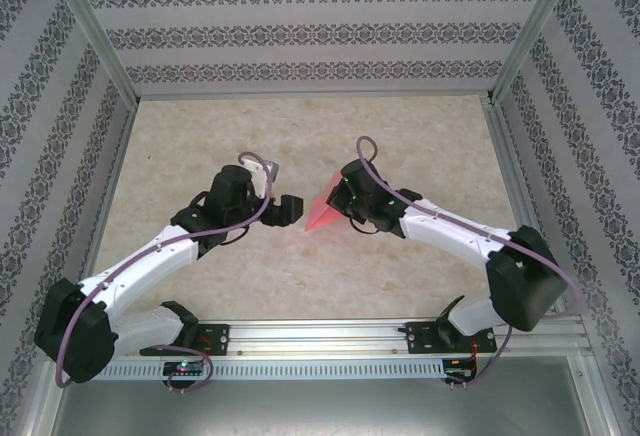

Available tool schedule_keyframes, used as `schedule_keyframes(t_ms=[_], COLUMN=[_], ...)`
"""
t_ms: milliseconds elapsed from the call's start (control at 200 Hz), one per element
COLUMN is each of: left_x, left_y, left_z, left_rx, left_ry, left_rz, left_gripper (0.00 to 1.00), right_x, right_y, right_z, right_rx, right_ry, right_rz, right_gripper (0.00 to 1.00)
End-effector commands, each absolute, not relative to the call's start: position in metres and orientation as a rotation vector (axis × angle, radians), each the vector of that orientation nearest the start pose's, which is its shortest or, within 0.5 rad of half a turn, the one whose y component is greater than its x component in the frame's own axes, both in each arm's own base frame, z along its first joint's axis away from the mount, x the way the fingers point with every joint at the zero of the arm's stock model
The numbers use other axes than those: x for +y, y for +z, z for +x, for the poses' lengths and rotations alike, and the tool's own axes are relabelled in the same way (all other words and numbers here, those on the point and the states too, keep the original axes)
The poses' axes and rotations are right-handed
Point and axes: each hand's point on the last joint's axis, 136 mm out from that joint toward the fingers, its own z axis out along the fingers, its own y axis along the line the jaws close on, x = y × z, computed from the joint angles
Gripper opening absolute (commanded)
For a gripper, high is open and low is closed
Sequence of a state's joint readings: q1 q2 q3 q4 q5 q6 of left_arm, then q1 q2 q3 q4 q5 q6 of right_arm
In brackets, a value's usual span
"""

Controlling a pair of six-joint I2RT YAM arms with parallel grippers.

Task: Fold a paper plane with a square sheet of paper (pick it up from the middle)
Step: Fourth fold the wing at the center of the table.

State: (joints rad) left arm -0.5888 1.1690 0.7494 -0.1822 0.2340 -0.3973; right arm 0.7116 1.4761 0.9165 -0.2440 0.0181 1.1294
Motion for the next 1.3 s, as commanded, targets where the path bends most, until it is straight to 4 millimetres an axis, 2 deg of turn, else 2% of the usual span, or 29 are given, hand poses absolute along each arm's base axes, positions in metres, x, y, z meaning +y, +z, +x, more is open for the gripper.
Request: schedule_keyframes(t_ms=[0,205,395,540,749,964,1114,1294], left_x=[-0.252,-0.266,-0.285,-0.296,-0.313,-0.312,-0.307,-0.304], left_y=[0.176,0.148,0.126,0.113,0.094,0.087,0.085,0.081], left_z=[0.288,0.289,0.273,0.273,0.277,0.286,0.293,0.295], left_rx=[2.122,2.036,1.946,1.912,1.895,1.885,1.885,1.895], left_ry=[-0.73,-0.665,-0.735,-0.757,-0.813,-0.765,-0.716,-0.684], left_rz=[0.541,0.695,0.884,0.956,1.018,1.0,0.973,0.97], left_gripper=[0.9,0.81,0.8,0.73,0.56,0.42,0.35,0.27], right_x=[0.27,0.273,0.272,0.275,0.278,0.278,0.277,0.277], right_y=[0.121,0.101,0.086,0.083,0.084,0.082,0.08,0.085], right_z=[0.324,0.326,0.321,0.317,0.315,0.313,0.31,0.31], right_rx=[2.439,2.481,2.529,2.575,2.603,2.629,2.645,2.646], right_ry=[0.862,0.887,0.894,0.899,0.915,0.927,0.935,0.952], right_rz=[0.675,0.795,0.869,0.873,0.879,0.886,0.903,0.899], right_gripper=[0.02,0.01,0.0,0.0,0.0,0.0,0.01,0.07])
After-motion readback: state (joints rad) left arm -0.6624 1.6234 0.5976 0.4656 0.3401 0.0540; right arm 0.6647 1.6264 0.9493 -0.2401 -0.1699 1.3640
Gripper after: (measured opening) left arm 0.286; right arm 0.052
